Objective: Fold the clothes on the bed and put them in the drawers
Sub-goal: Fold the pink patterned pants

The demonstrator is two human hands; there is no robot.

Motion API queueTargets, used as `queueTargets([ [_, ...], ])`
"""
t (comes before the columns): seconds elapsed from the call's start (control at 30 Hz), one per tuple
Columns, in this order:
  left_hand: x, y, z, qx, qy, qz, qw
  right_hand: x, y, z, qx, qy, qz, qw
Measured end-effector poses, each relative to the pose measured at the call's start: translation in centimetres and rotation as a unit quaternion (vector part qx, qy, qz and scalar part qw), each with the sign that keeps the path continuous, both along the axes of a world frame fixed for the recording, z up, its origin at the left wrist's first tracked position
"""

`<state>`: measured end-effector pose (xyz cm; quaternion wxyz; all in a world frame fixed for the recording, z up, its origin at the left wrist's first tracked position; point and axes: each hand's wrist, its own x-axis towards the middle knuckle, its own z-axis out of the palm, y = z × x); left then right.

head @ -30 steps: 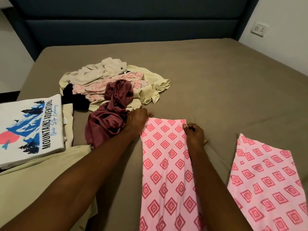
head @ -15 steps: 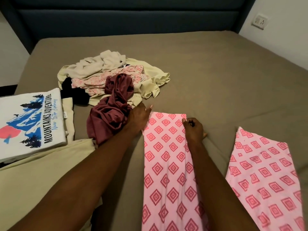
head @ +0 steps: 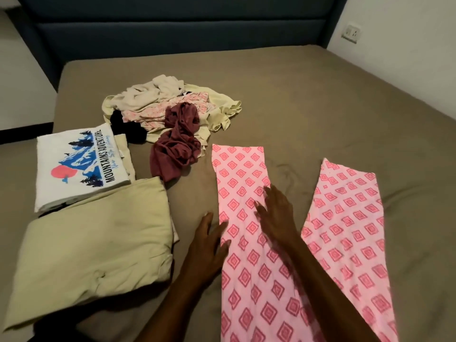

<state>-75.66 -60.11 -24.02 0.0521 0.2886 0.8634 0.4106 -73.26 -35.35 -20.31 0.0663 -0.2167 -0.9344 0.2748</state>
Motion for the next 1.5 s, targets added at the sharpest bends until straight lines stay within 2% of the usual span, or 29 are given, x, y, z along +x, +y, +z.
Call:
queueTargets([
  [0.07,1.1,-0.4,0.0,0.006,-0.007,0.056,0.998,4.9,-2.5,-0.6,0.021,0.008,0.003,1.000],
  [0.17,2.8,-0.4,1.1,0.067,-0.015,0.157,0.985,10.4,-4.2,-0.1,0.096,-0.001,-0.003,0.995],
  [0.23,4.3,0.1,2.0,0.066,-0.008,0.192,0.979,12.8,-5.8,0.1,0.129,-0.019,0.020,0.991],
  [0.37,5.9,1.3,4.0,-0.036,-0.024,0.178,0.983,15.6,-10.3,-2.0,0.157,-0.060,0.071,0.983],
  [0.47,6.5,1.8,5.7,-0.152,-0.037,0.156,0.975,15.7,-11.4,-2.2,0.154,-0.080,0.045,0.984],
  [0.53,6.9,1.6,6.4,-0.164,-0.063,0.169,0.970,15.8,-12.1,-1.4,0.122,-0.066,0.025,0.990],
  [0.6,6.4,1.3,5.8,-0.106,-0.127,0.202,0.965,16.2,-13.1,-0.8,0.110,-0.043,0.032,0.993],
  [0.67,6.2,0.4,5.1,-0.001,-0.232,0.230,0.945,17.0,-14.3,-1.2,0.105,-0.049,0.054,0.992],
  [0.73,6.3,-0.6,4.5,0.113,-0.323,0.227,0.912,18.0,-15.4,-2.1,0.128,-0.056,0.068,0.988],
  [0.8,7.0,-0.9,4.6,0.187,-0.412,0.186,0.872,18.6,-15.9,-2.6,0.137,-0.054,0.074,0.986],
  [0.87,7.5,-0.9,5.2,0.211,-0.471,0.149,0.843,18.8,-15.9,-2.5,0.110,-0.043,0.087,0.989],
  [1.0,7.8,-1.5,6.4,0.226,-0.490,0.106,0.835,19.3,-15.3,-1.6,-0.019,0.047,0.075,0.996],
  [1.07,7.7,-2.0,6.4,0.217,-0.470,0.106,0.849,19.8,-15.2,-1.6,-0.033,0.057,0.078,0.995],
  [1.13,7.5,-2.6,6.1,0.180,-0.421,0.140,0.878,20.4,-15.4,-1.9,0.028,0.028,0.104,0.994],
  [1.27,7.7,-3.8,4.1,0.022,-0.295,0.222,0.929,21.0,-16.2,-2.3,0.134,-0.022,0.136,0.981],
  [1.3,7.8,-4.0,3.2,0.019,-0.277,0.218,0.936,21.1,-16.4,-2.3,0.140,-0.022,0.138,0.980],
  [1.4,9.3,-4.5,2.3,0.082,-0.328,0.151,0.929,21.5,-16.7,-2.2,0.141,-0.010,0.135,0.981],
  [1.5,11.4,-5.5,2.8,0.103,-0.340,0.126,0.926,21.7,-16.8,-2.3,0.082,0.036,0.121,0.989],
])
